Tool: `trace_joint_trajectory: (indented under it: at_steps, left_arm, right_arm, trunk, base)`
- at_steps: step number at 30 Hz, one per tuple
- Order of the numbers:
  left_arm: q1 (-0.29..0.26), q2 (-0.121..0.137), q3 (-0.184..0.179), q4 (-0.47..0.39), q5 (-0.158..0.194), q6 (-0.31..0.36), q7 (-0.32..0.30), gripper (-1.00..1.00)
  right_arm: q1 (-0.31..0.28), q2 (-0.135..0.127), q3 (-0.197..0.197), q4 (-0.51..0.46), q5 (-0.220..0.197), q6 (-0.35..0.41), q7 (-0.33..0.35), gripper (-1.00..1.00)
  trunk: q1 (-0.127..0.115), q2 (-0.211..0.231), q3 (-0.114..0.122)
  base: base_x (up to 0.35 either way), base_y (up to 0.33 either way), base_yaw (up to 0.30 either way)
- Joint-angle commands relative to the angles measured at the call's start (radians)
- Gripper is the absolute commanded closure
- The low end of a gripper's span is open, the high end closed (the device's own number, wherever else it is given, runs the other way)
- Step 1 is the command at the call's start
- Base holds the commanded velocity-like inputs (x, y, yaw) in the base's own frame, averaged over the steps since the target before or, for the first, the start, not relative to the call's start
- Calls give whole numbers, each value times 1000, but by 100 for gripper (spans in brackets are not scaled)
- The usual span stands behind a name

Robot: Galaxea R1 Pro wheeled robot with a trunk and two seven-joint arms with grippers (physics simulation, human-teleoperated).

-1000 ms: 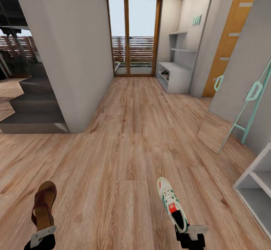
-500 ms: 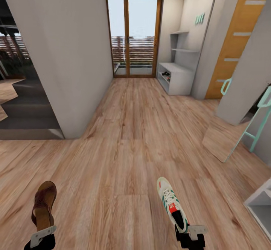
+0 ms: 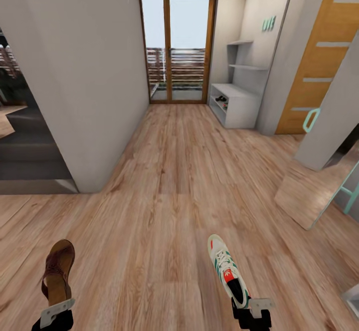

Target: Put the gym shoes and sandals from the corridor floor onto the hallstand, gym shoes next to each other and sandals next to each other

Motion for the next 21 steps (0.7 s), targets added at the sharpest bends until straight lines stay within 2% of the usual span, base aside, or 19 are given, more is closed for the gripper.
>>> trace_joint_trajectory:
  at_steps: [1, 21]
  left_arm:
    - [-1, 0, 8, 1, -4, -2, -8, 100]
    - [-1, -1, 8, 1, -4, -2, -8, 100]
  right_arm:
    - [0, 0, 9, -1, -5, -2, -8, 100]
    - [0, 0, 9, -1, -5, -2, -8, 100]
  trunk:
    - [0, 0, -1]
    - [0, 0, -1]
  base:
    - [338, 0, 0]
    - [338, 0, 0]
